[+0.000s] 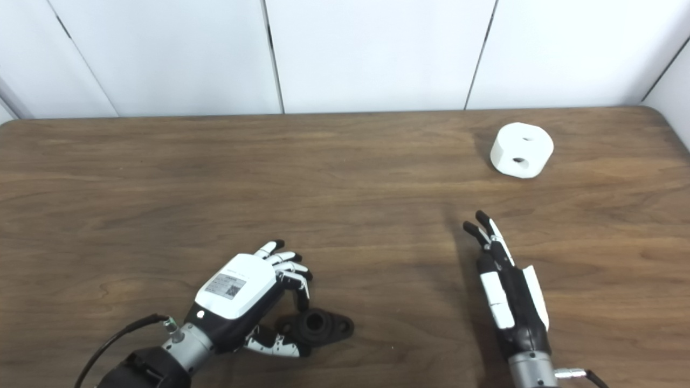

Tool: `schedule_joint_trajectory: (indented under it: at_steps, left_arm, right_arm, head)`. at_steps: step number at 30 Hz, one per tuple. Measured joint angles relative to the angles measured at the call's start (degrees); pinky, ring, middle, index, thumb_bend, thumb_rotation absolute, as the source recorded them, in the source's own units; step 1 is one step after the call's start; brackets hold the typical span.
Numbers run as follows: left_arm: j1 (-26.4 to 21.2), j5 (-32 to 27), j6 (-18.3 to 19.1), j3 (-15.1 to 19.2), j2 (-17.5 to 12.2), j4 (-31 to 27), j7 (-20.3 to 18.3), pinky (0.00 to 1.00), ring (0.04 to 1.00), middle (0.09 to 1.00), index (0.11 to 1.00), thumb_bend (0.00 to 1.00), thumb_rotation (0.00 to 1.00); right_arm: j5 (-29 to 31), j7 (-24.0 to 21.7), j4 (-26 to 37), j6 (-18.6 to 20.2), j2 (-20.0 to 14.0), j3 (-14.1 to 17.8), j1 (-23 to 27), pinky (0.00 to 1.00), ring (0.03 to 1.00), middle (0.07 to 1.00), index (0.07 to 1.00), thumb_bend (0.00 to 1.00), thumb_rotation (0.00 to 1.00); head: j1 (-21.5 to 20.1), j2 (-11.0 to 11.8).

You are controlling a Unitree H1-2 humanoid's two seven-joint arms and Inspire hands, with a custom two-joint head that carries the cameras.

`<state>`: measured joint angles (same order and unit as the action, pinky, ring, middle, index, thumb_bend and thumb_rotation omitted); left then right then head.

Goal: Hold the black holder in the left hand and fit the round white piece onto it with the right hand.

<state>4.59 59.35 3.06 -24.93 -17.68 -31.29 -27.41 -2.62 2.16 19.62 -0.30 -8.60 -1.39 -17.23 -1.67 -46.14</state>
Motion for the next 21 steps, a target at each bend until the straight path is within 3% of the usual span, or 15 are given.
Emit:
schedule_joint_trajectory:
  at_steps: [12,16,21]
  left_arm:
    - [-0.3,-0.4,-0.4,2.1,1.1,-0.3,-3.6,0.98,0.878,0.774,0.487,0.52,0.06]
    - [-0.6,-0.6,-1.6,2.5,1.1,0.5,-3.3,0.97,0.874,0.772,0.487,0.52,0.06]
    - [-0.7,-0.6,-2.7,2.6,1.7,1.8,-1.6,0.97,0.882,0.770,0.487,0.52,0.06]
  right_arm:
    - [0.0,0.2,2.4,2.6,-0.2,1.4,1.1,1.00,0.958,0.911,0.959,0.62,0.97]
    - [-0.2,0.3,3.6,4.1,-0.6,3.1,4.0,0.99,0.952,0.908,0.941,0.61,0.87]
    - [-6.5,-0.2,6.6,7.8,-2.7,4.8,9.2,0.93,0.938,0.910,0.930,0.60,0.78]
  head:
    - [-0.9,1.8]
    - [-2.1,2.9]
    - [-2.5,4.5]
